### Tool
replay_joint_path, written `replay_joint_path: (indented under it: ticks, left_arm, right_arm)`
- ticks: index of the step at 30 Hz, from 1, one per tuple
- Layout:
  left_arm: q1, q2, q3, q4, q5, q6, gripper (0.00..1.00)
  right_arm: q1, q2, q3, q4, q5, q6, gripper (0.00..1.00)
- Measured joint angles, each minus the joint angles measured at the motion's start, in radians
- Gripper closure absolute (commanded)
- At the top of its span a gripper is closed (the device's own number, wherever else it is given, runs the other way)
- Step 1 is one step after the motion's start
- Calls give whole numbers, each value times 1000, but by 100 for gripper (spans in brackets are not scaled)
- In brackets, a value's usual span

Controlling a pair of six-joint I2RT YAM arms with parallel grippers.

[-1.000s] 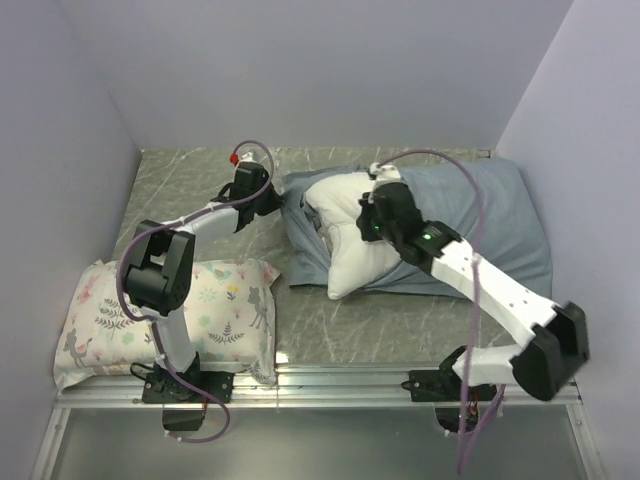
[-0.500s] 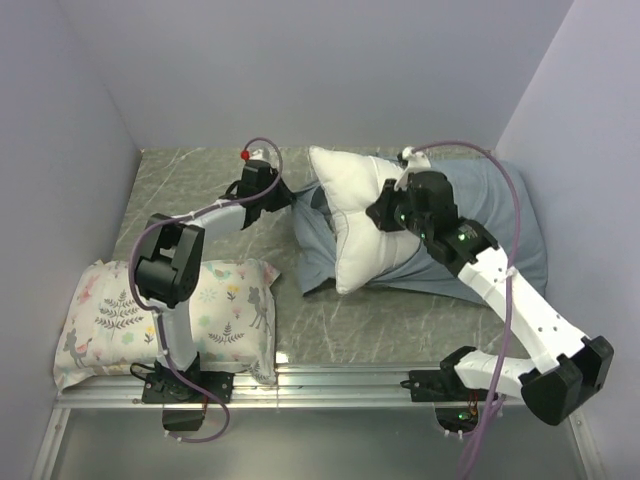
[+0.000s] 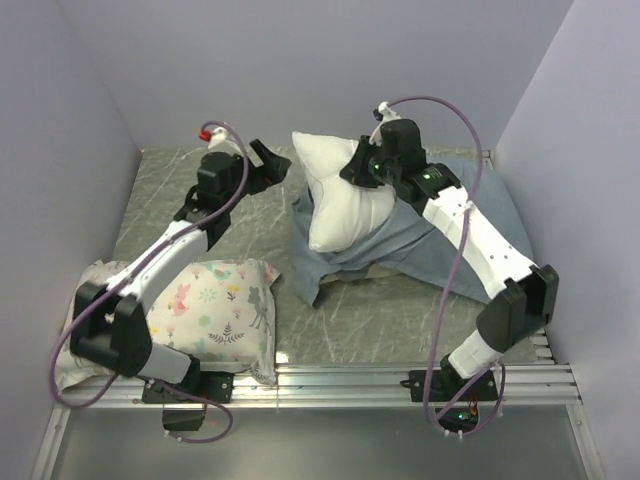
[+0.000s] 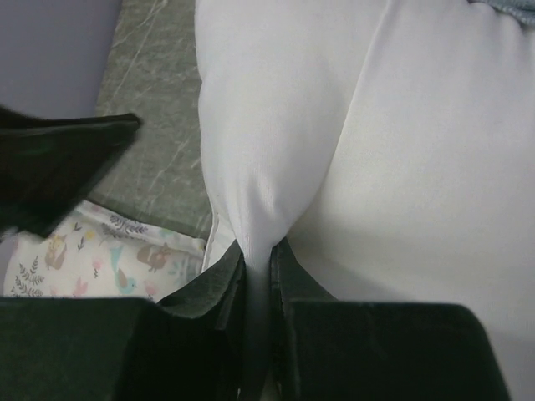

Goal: Remove the pillowcase from the pillow

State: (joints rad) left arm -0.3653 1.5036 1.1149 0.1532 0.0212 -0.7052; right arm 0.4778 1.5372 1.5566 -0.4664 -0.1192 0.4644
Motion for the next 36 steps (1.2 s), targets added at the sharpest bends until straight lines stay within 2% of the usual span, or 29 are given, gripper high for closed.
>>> replay_joint_path:
  ticks: [1,6,14,21,22,23,24,25,26,27,28,29,32,36]
  left_arm:
    - [0,-49,-6,1,-3,-5,1]
    - [-13,-175,-37,-2,11,-18,1]
    - [-143,-93,-64,-72,133,-13,1]
    - [-141,0,-64,-5,235,-16,1]
    - [-141,11,-64,7,243,-18,5]
    - [-140,23,-62,18,251,-21,27]
    - [-139,36,-58,26,257,-29,44]
    - [-137,55,-49,32,268,-39,57]
    - [-135,79,-37,38,277,-50,85]
    - [-132,100,-25,45,282,-60,100]
    - [-130,124,-12,51,288,-71,100]
    - [-129,138,-3,52,292,-74,100]
    - [-131,163,5,26,241,-88,100]
    - [-125,183,3,-20,132,-130,100]
  right_arm:
    - [-1,26,19,0,-7,4,100]
    - [-3,163,120,16,-61,34,100]
    - [-2,311,245,32,-120,79,100]
    - [10,318,246,24,-121,80,100]
    - [9,318,246,24,-119,78,100]
    - [9,318,246,24,-117,77,100]
    - [9,318,246,24,-116,72,100]
    - [9,318,246,21,-116,68,100]
    - [9,318,246,16,-116,61,100]
    - [9,318,246,4,-112,51,94]
    - [9,319,247,-7,-107,40,84]
    - [9,323,254,-26,-99,30,61]
    - [10,333,299,-63,-80,-2,36]
    - [29,238,280,-69,-37,-41,23]
